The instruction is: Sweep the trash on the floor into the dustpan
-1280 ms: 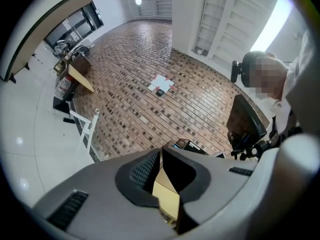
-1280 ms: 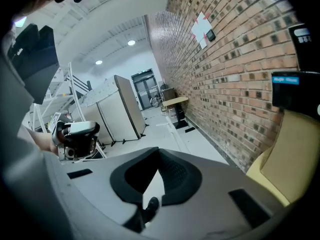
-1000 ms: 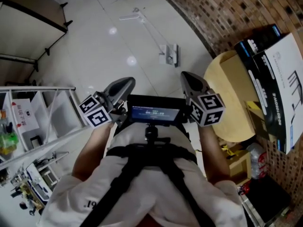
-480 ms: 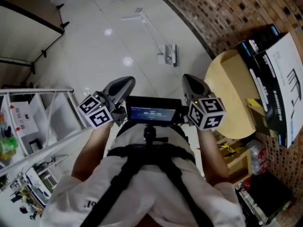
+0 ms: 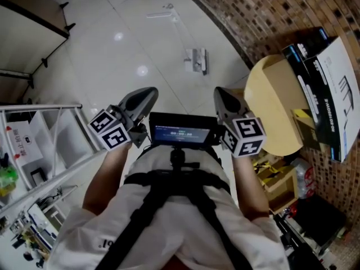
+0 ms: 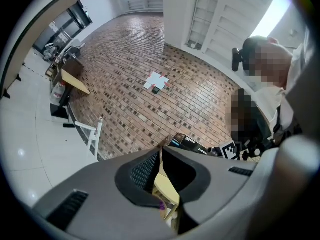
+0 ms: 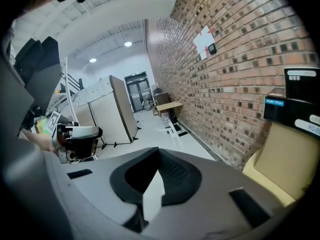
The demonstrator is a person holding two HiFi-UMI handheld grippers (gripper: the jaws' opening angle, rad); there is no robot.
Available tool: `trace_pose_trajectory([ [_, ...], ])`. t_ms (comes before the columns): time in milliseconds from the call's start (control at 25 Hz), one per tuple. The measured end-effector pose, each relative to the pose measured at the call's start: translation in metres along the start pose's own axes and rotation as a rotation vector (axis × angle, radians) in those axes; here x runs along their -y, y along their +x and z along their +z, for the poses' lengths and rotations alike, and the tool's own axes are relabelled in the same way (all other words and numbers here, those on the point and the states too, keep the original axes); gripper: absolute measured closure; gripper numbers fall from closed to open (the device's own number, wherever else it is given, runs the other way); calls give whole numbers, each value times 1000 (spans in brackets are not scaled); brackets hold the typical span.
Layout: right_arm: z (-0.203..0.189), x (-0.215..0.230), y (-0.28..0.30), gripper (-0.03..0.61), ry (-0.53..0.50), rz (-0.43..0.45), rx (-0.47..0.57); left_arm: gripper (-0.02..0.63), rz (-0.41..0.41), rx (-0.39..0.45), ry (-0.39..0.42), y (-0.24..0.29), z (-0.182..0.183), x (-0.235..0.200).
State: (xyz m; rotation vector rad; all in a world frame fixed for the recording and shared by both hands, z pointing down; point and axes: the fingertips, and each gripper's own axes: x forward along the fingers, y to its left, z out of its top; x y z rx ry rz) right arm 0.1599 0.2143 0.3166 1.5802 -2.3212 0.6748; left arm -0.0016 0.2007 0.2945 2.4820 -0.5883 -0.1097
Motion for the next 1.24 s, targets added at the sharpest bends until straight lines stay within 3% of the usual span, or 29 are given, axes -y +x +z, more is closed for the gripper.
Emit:
trace_pose_trajectory([
  [280,1,-25,2,578,-72,-3,18,603,-23,8,-12,-20,0,-1],
  [560,-3,-40,3,578,-80,-23,-15,603,-32,15,-17,-34,2,-5],
  [1040,-4,-40,3,578,-99,-23,-22,603,-31,18,-15,-38,3,-4],
  [1240,-11,-29,-10,578,-95,-46,-47,603,-44,-34,30,-21,7,-4],
])
